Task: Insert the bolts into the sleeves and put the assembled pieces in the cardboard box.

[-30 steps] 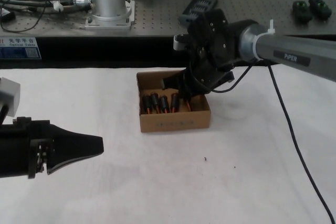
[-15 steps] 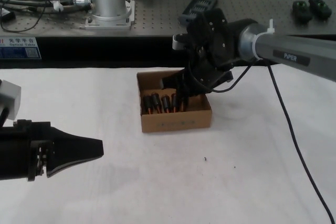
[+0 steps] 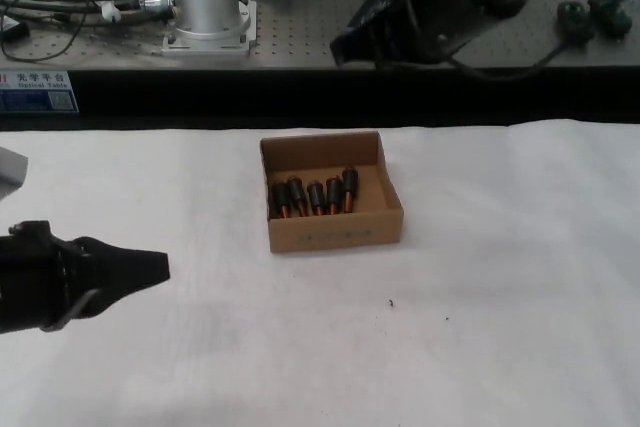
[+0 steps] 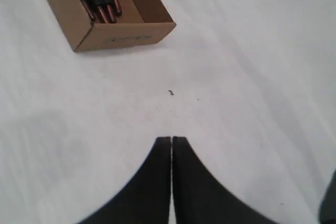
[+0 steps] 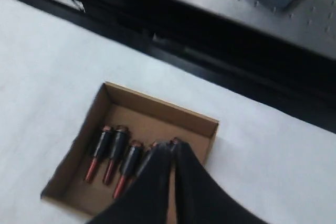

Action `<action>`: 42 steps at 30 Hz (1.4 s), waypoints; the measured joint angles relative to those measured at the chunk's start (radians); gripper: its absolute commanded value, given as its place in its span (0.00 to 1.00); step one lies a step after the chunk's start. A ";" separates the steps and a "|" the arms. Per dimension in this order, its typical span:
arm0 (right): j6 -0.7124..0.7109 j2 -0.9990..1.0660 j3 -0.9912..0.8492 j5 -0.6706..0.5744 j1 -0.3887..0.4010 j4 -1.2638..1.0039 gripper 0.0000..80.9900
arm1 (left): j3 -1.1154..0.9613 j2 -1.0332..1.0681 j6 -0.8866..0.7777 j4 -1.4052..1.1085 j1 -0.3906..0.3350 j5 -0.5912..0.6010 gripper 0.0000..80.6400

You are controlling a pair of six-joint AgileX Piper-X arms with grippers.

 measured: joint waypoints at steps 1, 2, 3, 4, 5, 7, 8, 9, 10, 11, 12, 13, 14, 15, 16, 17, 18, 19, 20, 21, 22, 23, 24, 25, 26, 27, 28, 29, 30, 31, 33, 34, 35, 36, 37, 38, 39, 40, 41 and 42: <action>-0.008 -0.042 0.059 0.008 0.007 -0.032 0.04 | 0.000 -0.011 0.020 0.002 0.000 -0.029 0.01; -0.008 -0.083 0.120 0.015 0.014 -0.059 0.04 | 0.000 -0.027 0.040 0.001 0.000 -0.062 0.01; -0.008 -0.116 0.120 0.017 0.019 -0.067 0.04 | 0.000 -0.030 0.059 0.001 0.000 -0.096 0.01; -0.008 -0.158 0.186 0.021 0.021 -0.096 0.04 | 0.000 -0.048 0.073 0.003 0.000 -0.124 0.01; -0.008 -0.201 0.258 0.024 0.020 -0.136 0.04 | 0.000 -0.073 0.092 0.007 0.000 -0.156 0.01; -0.016 -0.284 0.452 0.032 0.018 -0.240 0.04 | 0.000 -0.126 0.137 0.023 0.002 -0.219 0.01; -0.019 -0.325 0.518 0.032 0.015 -0.276 0.04 | 0.002 -0.157 0.161 0.036 0.001 -0.254 0.01; -0.021 -0.363 0.569 0.032 0.014 -0.302 0.04 | 0.002 -0.188 0.185 0.055 0.001 -0.289 0.01; -0.024 -0.413 0.631 0.032 0.014 -0.333 0.04 | 0.002 -0.213 0.206 0.076 0.001 -0.315 0.01; -0.030 -0.464 0.690 0.034 0.012 -0.363 0.04 | 0.002 -0.241 0.224 0.106 0.001 -0.343 0.01; -0.032 -0.473 0.700 0.034 0.012 -0.367 0.04 | 0.002 -0.268 0.237 0.137 0.001 -0.368 0.01; -0.043 -0.506 0.743 0.034 0.013 -0.385 0.04 | 0.002 -0.313 0.248 0.195 0.001 -0.406 0.01; -0.058 -0.558 0.794 0.034 0.013 -0.414 0.04 | 0.004 -0.334 0.253 0.220 0.001 -0.418 0.01; -0.076 -0.609 0.841 0.034 0.013 -0.442 0.04 | 0.009 -0.355 0.254 0.234 0.005 -0.424 0.01; -0.090 -0.659 0.877 0.034 0.013 -0.460 0.04 | 0.018 -0.371 0.257 0.242 0.010 -0.429 0.01; -0.112 -0.751 0.960 0.032 0.013 -0.498 0.04 | 0.033 -0.390 0.262 0.247 0.016 -0.431 0.01; -0.118 -0.796 0.998 0.032 0.013 -0.508 0.04 | 0.036 -0.394 0.264 0.247 0.018 -0.433 0.01; -0.122 -0.832 1.027 0.032 0.013 -0.511 0.04 | 0.055 -0.412 0.268 0.248 0.029 -0.435 0.01; -0.123 -0.877 1.059 0.025 0.013 -0.510 0.04 | 0.079 -0.429 0.268 0.248 0.041 -0.435 0.01; -0.124 -0.920 1.088 0.018 0.013 -0.510 0.04 | 0.085 -0.433 0.268 0.248 0.043 -0.435 0.01; -0.125 -0.954 1.114 0.010 0.013 -0.512 0.04 | 0.113 -0.451 0.268 0.248 0.056 -0.435 0.01; -0.125 -0.993 1.136 0.002 0.013 -0.512 0.04 | 0.151 -0.476 0.268 0.252 0.073 -0.429 0.01; -0.125 -1.027 1.156 -0.004 0.013 -0.515 0.04 | 0.191 -0.495 0.268 0.254 0.085 -0.417 0.01; -0.128 -1.057 1.171 -0.007 0.013 -0.517 0.04 | 0.229 -0.521 0.268 0.255 0.100 -0.405 0.01; -0.128 -1.057 1.174 -0.007 0.013 -0.518 0.04 | 0.264 -0.547 0.268 0.252 0.110 -0.386 0.01; -0.128 -1.083 1.186 -0.007 0.013 -0.519 0.04 | 0.314 -0.594 0.268 0.247 0.119 -0.365 0.01; -0.128 -1.105 1.201 -0.009 0.013 -0.518 0.04 | 0.333 -0.612 0.268 0.244 0.120 -0.358 0.01; -0.128 -1.125 1.215 -0.009 0.013 -0.518 0.04 | 0.349 -0.627 0.268 0.239 0.120 -0.356 0.01; -0.128 -1.138 1.225 -0.009 0.013 -0.518 0.04 | 0.358 -0.635 0.268 0.235 0.120 -0.353 0.01; -0.128 -1.152 1.235 -0.012 0.013 -0.518 0.04 | 0.366 -0.642 0.268 0.229 0.120 -0.351 0.01; -0.128 -1.166 1.252 -0.013 0.013 -0.518 0.04 | 0.373 -0.645 0.268 0.224 0.120 -0.351 0.01; -0.128 -1.170 1.260 -0.013 0.013 -0.522 0.04 | 0.377 -0.644 0.268 0.224 0.120 -0.351 0.01; -0.128 -1.170 1.270 -0.013 0.013 -0.522 0.04 | 0.381 -0.644 0.268 0.224 0.120 -0.349 0.01; -0.128 -1.170 1.279 -0.013 0.013 -0.524 0.04 | 0.386 -0.644 0.268 0.224 0.120 -0.349 0.01; -0.128 -1.170 1.289 -0.013 0.013 -0.523 0.04 | 0.389 -0.644 0.268 0.224 0.120 -0.349 0.01; -0.128 -1.170 1.299 -0.013 0.013 -0.524 0.04 | 0.392 -0.644 0.268 0.224 0.120 -0.349 0.01; -0.128 -1.170 1.307 -0.013 0.013 -0.524 0.04 | 0.396 -0.644 0.268 0.224 0.122 -0.349 0.01; -0.128 -1.170 1.316 -0.013 0.013 -0.524 0.04 | 0.400 -0.644 0.268 0.224 0.122 -0.349 0.01; -0.128 -1.170 1.327 -0.013 0.013 -0.526 0.04 | 0.404 -0.644 0.268 0.224 0.122 -0.349 0.01; -0.128 -1.186 1.357 -0.013 0.013 -0.529 0.04 | 0.408 -0.644 0.268 0.224 0.122 -0.349 0.01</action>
